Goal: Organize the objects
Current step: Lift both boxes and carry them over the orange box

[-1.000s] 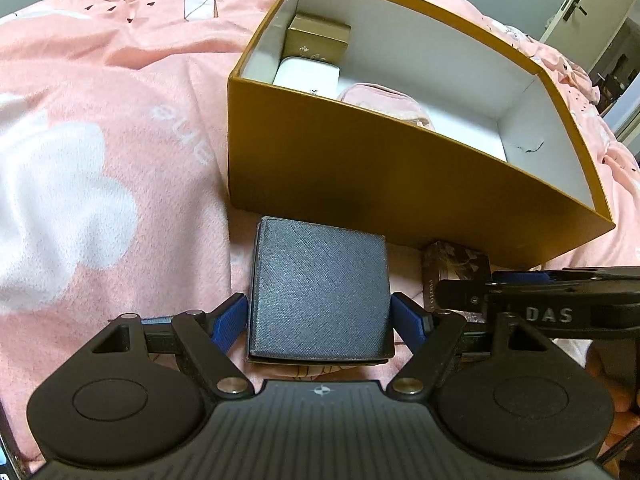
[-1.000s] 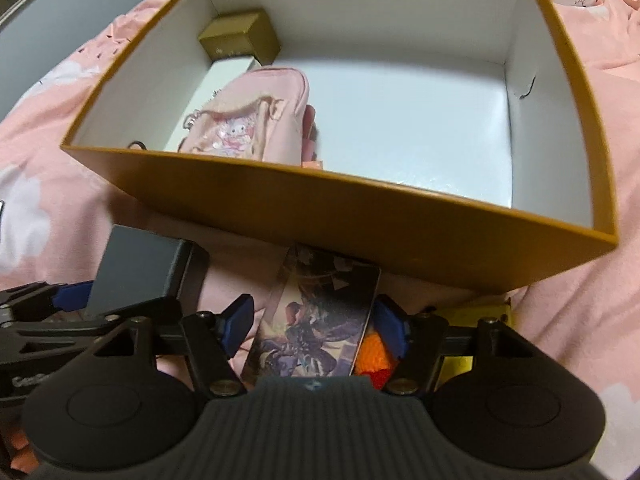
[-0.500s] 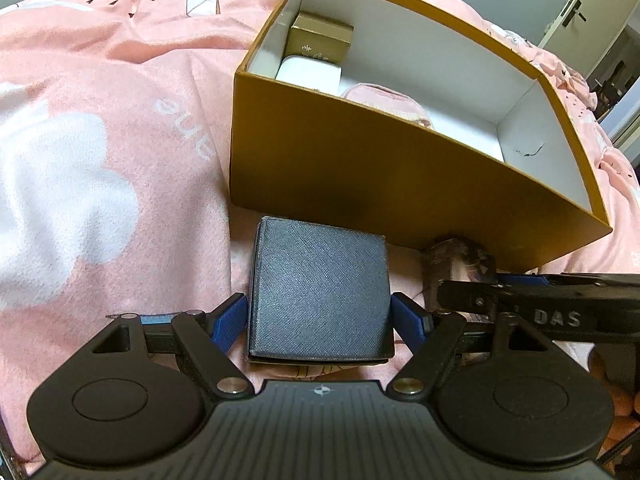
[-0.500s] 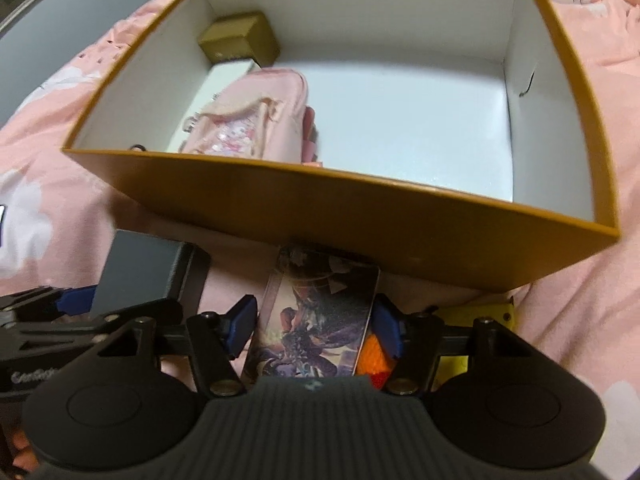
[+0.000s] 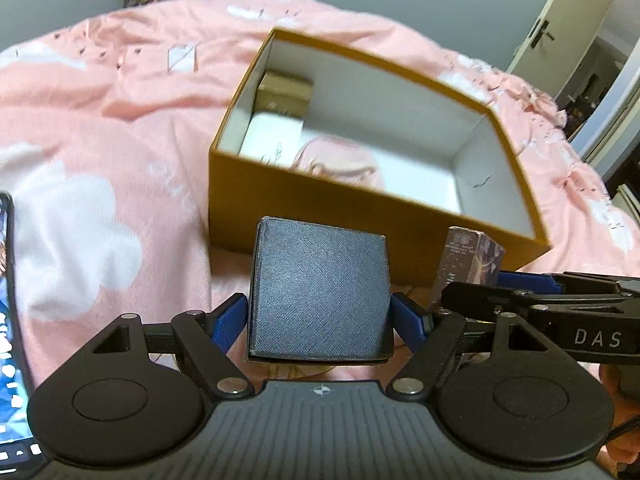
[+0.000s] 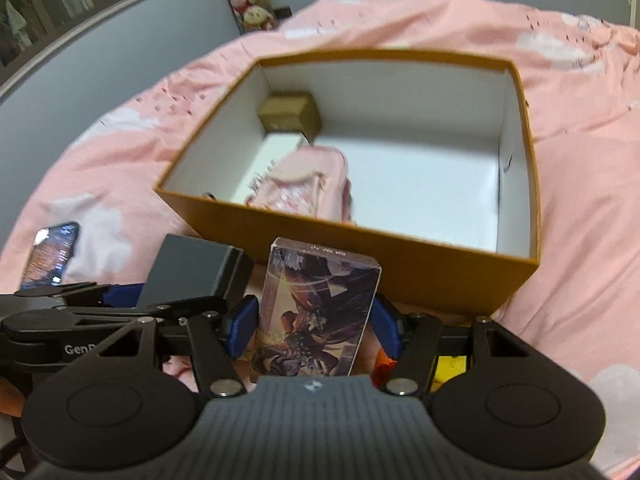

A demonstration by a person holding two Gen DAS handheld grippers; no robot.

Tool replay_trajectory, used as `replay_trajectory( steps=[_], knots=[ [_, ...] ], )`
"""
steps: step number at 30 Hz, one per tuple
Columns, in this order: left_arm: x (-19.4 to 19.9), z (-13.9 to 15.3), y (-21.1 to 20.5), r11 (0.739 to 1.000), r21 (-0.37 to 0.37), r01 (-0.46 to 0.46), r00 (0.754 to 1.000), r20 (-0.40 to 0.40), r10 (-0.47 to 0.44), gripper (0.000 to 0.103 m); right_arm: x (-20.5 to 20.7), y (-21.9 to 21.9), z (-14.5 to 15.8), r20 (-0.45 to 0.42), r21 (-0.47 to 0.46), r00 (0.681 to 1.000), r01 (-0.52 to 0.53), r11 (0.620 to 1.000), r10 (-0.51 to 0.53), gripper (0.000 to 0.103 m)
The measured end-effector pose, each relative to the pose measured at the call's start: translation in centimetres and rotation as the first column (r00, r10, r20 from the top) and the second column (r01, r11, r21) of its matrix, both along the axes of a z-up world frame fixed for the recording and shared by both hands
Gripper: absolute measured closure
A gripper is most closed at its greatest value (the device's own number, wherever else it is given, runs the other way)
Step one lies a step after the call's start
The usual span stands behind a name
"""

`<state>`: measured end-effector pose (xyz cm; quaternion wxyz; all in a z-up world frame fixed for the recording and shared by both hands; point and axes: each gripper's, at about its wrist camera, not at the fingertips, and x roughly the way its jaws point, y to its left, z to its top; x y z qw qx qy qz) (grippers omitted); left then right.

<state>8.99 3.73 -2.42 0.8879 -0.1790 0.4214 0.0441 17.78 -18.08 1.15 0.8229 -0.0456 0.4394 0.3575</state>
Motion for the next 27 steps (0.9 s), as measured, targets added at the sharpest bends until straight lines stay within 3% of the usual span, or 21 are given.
replay_trajectory(
  steps=[9, 15, 22, 27],
  knots=[
    [0.1, 3.7, -0.8, 1.0, 0.002, 0.021, 0.996, 0.081, -0.021, 0.014, -1.2, -1.4, 3.9, 0.081, 0.093, 0.997, -0.007, 0.996, -0.001, 0.04],
    [1.6, 5.9, -1.2, 0.999, 0.01, 0.05, 0.99, 0.13, -0.051, 0.014, 0.3, -2.5, 6.2, 0.083, 0.179, 0.996, 0.023, 0.984, -0.039, 0.04],
    [5.1, 7.5, -0.7, 0.997, -0.019, 0.078, 0.984, 0.159, -0.074, 0.014, 3.2, -2.8, 8.4, 0.128, 0.215, 0.989, 0.045, 0.976, -0.074, 0.04],
    [9.1, 7.6, 0.7, 0.99, -0.058, 0.126, 0.983, 0.144, -0.116, 0.014, 6.5, -2.3, 8.2, 0.107, 0.215, 0.988, 0.082, 0.973, -0.107, 0.04]
  ],
)
